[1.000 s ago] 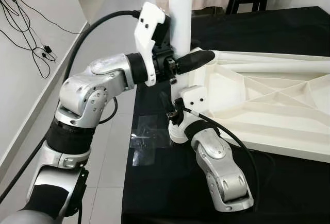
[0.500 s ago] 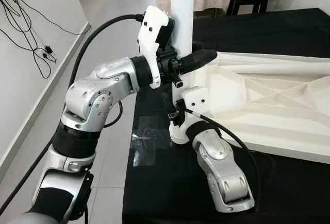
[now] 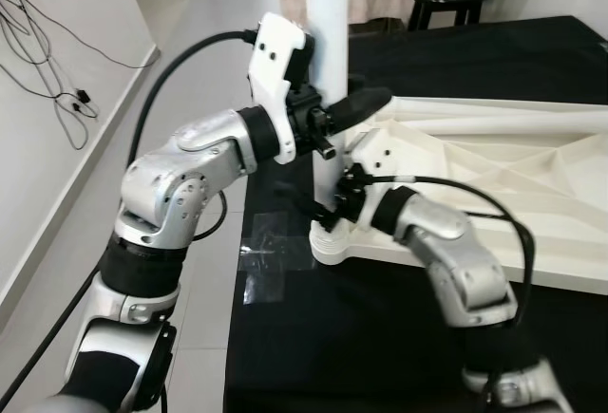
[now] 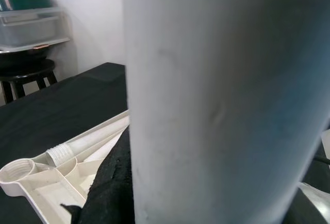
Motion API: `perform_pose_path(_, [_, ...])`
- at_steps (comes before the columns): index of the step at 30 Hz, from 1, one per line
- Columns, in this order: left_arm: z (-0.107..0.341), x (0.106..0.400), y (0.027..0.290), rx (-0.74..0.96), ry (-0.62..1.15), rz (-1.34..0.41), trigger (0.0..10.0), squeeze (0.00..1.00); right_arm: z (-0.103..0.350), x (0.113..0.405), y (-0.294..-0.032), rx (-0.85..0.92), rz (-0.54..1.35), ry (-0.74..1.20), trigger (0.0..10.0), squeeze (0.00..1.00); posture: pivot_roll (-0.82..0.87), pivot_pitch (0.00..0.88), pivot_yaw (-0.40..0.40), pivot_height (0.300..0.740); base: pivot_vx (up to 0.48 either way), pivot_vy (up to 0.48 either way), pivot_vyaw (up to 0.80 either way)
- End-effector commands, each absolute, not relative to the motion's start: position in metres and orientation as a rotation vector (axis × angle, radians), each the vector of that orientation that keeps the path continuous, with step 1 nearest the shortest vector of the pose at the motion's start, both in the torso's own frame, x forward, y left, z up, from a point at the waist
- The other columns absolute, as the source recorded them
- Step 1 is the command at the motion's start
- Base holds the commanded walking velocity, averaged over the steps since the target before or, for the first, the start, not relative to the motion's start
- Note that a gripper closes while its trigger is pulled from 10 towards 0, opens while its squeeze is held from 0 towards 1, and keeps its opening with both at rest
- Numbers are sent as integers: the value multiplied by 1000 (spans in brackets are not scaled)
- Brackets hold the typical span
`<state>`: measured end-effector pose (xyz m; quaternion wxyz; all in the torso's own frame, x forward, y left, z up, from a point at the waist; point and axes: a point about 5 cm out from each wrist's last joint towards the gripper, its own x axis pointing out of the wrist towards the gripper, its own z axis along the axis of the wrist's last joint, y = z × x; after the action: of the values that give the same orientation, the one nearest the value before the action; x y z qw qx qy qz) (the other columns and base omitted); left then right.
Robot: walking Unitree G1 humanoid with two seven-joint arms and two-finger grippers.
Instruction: Building children table
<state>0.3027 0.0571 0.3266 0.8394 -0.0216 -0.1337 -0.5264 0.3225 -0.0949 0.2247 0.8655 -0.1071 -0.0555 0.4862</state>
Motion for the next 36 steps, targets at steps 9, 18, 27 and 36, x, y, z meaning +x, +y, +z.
perform_pose_path(9, [320, 290, 40, -59, -261, -1190, 0, 0, 218, 340, -82, -256, 1334, 18, 0, 0, 66, 155, 63, 740, 0, 0, 0])
perform_pose_path(18, [318, 290, 38, -58, -259, -1192, 0, 0, 213, 343, -80, -253, 1364, 36, 0, 0, 64, 158, 63, 740, 0, 0, 0])
perform_pose_path(27, [319, 296, 37, -85, -237, -1153, 10000, 1000, 211, 349, -85, -212, 1305, -2, 0, 0, 45, 160, 66, 740, 0, 0, 0])
perform_pose_path(36, [322, 306, 42, -113, -232, -1083, 10000, 0, 166, 301, -76, -98, 492, 125, 0, 0, 30, 153, 49, 740, 0, 0, 0])
